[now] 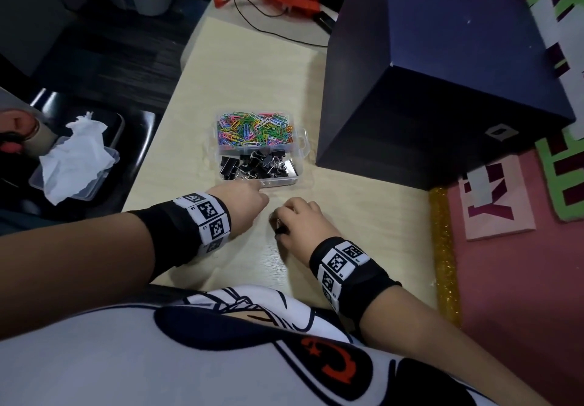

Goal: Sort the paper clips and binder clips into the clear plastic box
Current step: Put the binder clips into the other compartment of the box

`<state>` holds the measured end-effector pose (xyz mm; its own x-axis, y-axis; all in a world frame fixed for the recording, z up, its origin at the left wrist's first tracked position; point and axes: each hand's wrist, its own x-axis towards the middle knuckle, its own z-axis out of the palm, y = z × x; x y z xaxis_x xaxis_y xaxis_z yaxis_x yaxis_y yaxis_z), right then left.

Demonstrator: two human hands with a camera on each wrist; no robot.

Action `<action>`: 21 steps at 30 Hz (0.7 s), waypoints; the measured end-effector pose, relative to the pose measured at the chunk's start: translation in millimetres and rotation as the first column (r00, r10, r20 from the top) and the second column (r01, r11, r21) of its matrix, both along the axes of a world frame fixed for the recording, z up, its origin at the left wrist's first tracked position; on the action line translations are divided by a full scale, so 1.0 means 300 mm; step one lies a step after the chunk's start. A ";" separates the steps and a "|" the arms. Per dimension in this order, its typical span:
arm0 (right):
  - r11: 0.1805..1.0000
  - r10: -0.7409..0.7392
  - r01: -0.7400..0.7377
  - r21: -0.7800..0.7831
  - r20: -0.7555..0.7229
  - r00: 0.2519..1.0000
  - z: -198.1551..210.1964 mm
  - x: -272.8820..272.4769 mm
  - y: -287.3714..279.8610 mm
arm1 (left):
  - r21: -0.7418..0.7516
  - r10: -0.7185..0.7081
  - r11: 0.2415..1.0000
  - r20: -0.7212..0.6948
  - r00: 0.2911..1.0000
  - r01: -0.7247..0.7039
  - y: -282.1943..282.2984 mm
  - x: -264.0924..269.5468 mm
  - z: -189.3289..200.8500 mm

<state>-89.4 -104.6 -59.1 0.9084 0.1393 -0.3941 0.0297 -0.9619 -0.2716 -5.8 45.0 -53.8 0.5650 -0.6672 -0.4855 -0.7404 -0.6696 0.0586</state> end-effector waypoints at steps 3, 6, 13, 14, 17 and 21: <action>0.997 -0.078 0.078 0.001 0.007 0.997 0.002 0.006 0.016 | -0.054 -0.010 0.999 -0.017 1.000 0.009 0.010 -0.006 0.012; 0.986 -0.165 0.165 -0.020 0.008 0.986 0.000 0.017 0.033 | -0.173 -0.005 0.985 0.010 1.000 0.007 0.029 0.004 0.044; 0.946 -0.323 0.324 0.034 -0.015 0.946 0.002 0.043 0.069 | -0.336 0.098 0.941 0.130 0.987 -0.049 0.091 0.133 0.105; 0.931 -0.361 0.361 0.058 0.000 0.932 0.011 0.051 0.069 | -0.326 0.102 0.944 0.130 0.986 -0.055 0.104 0.147 0.107; 0.869 -0.484 0.466 0.166 0.093 0.870 0.056 0.094 0.059 | -0.249 0.065 0.968 0.171 0.983 -0.021 0.132 0.158 0.110; 0.810 -0.569 0.486 0.330 0.235 0.788 0.129 0.181 0.051 | -0.107 -0.086 0.988 0.213 0.973 0.111 0.143 0.135 0.085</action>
<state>-35.0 -89.2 -20.4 0.9327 -0.3463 -0.1009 -0.3412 -0.7560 -0.5586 34.6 87.9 -28.4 0.5737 -0.7699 -0.2795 -0.8066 -0.5904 -0.0291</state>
